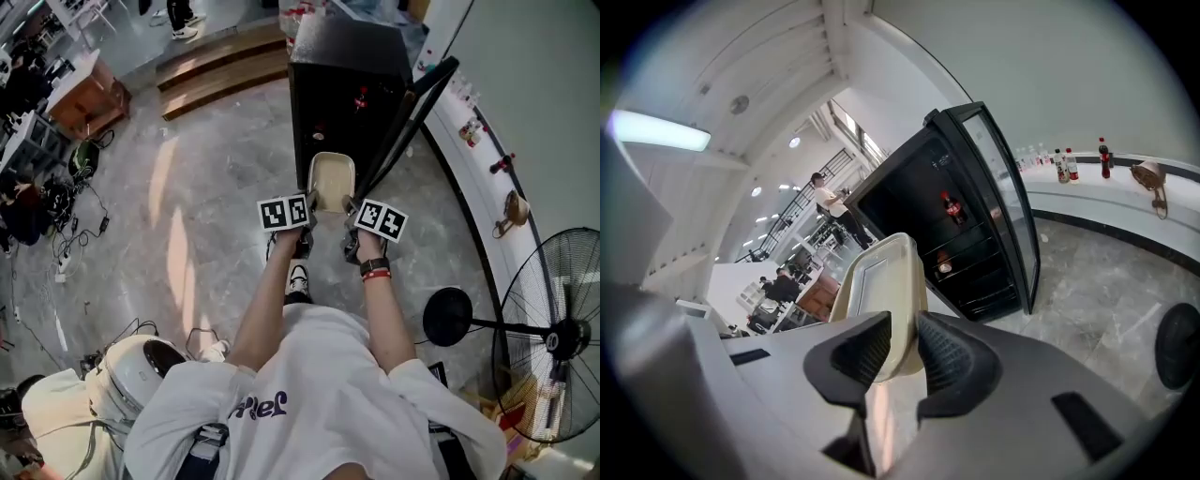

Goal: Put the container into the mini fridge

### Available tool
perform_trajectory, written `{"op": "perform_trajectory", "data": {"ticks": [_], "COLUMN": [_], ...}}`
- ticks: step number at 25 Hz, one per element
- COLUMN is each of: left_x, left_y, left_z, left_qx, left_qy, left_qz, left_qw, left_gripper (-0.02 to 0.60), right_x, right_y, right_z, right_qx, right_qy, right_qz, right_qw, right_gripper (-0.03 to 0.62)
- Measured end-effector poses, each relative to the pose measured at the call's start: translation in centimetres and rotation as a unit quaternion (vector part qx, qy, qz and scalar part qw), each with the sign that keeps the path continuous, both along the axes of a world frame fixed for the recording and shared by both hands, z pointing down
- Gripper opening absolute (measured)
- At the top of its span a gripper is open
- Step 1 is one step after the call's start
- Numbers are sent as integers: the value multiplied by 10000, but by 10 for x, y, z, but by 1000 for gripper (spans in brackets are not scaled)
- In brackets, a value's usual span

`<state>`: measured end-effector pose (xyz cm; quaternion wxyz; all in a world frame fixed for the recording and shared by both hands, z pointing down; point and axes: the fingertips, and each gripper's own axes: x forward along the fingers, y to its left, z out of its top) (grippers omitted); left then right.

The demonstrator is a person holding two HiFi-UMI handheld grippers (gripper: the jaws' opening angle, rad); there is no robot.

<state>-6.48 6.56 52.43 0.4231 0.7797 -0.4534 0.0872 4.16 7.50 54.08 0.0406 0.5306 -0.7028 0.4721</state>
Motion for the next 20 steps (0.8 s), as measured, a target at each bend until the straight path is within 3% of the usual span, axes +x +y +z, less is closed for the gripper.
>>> {"op": "perform_trajectory", "data": {"ticks": [11, 16, 20], "left_x": [-23, -26, -24], "left_y": [-97, -126, -148], "left_z": [5, 13, 18], "left_qx": [-61, -20, -119], "left_qy": [65, -60, 54], "left_qz": [222, 296, 355], "left_qw": [9997, 9995, 9993], "left_gripper": [83, 83, 84], "right_x": [-25, -27, -25], "right_y": [-92, -117, -137], "right_z": [4, 15, 16], "right_qx": [-27, -90, -135], "right_qy": [41, -64, 57], "right_qz": [270, 492, 583], "right_qw": [9996, 9987, 9982], "right_gripper": [97, 97, 97]}}
